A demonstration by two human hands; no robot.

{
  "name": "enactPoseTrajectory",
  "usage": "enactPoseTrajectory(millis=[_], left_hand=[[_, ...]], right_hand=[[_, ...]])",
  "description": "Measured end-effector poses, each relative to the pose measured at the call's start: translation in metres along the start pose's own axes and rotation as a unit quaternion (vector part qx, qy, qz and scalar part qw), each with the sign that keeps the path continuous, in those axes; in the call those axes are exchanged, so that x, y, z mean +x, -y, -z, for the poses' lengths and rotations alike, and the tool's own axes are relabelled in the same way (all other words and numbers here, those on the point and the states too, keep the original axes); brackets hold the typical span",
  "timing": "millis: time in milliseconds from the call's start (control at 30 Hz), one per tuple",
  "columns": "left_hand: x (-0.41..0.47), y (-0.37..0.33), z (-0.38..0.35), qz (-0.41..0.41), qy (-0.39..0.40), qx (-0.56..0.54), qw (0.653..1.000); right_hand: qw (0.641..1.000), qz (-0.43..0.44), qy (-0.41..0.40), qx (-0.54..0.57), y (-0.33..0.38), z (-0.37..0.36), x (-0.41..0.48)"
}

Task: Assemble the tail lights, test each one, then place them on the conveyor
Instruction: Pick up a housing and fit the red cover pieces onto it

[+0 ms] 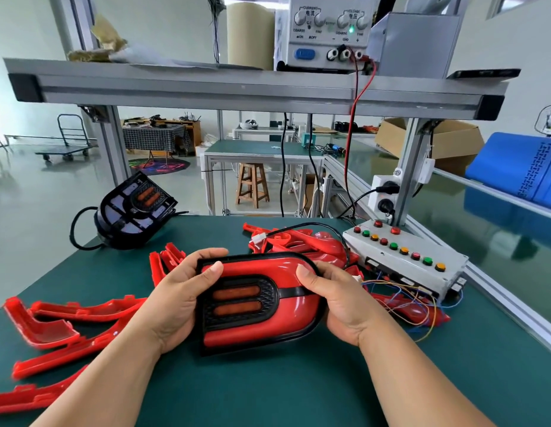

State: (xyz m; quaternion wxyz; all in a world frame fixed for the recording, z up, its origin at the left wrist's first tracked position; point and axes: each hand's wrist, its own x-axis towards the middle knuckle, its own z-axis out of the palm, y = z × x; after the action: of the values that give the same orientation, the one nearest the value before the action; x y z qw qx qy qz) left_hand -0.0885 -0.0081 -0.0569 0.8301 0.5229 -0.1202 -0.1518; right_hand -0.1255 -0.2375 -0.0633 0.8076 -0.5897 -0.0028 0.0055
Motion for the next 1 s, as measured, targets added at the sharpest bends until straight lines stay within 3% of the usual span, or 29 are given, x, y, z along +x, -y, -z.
enactPoseTrajectory(millis=[500,1000], left_hand=[[0.002,0.002,0.002,-0.008,0.002,-0.010,1.000],[0.005,0.003,-0.006,-0.014,-0.021,0.001,1.000]], right_hand=[[0.998,-0.021,-0.015,0.061,-0.002,-0.006,0.002],[0.999,-0.003,-0.036,0.037,-0.002,-0.007,0.003]])
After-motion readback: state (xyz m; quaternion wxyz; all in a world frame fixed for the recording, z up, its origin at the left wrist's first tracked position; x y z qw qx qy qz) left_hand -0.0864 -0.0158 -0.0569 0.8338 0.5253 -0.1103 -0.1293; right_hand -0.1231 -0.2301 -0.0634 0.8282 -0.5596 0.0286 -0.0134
